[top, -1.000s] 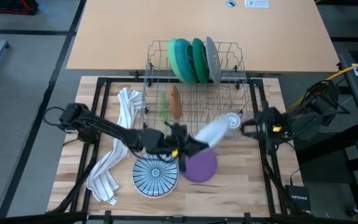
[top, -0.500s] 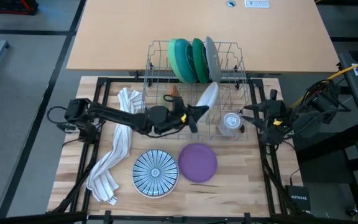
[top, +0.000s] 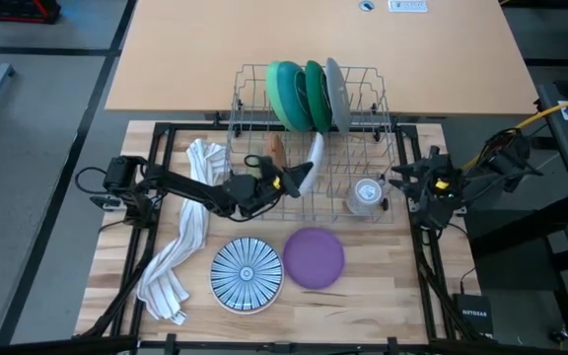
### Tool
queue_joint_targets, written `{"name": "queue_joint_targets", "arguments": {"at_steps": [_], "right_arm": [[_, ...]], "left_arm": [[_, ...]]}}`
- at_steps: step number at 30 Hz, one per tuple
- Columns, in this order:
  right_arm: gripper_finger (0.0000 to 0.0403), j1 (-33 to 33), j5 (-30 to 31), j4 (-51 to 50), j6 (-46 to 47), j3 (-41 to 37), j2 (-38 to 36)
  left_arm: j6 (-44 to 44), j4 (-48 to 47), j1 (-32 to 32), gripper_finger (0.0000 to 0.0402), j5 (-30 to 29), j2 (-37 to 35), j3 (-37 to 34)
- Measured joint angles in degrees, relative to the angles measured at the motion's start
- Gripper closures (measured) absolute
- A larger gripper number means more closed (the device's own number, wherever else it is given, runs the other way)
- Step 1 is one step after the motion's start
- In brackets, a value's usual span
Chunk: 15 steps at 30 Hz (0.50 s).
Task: Sort dishes
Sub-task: Put the white plate into the dish rack
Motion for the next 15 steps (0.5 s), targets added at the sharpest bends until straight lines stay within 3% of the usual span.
{"name": "queue_joint_targets", "arguments": {"at_steps": [7,15], "right_arm": [[0.0224,0.0,0.0,3.7,0.0,-7.0,-2.1],[0.0224,0.0,0.0,6.6,0.2,-11.3,-1.8]], "left_arm": [[-1.1,-0.9,0.0,0.0401,-6.2,0.0,0.0],[-2.1,-3.4,0.0,0.0401,-9.1,0.0,0.0]]}}
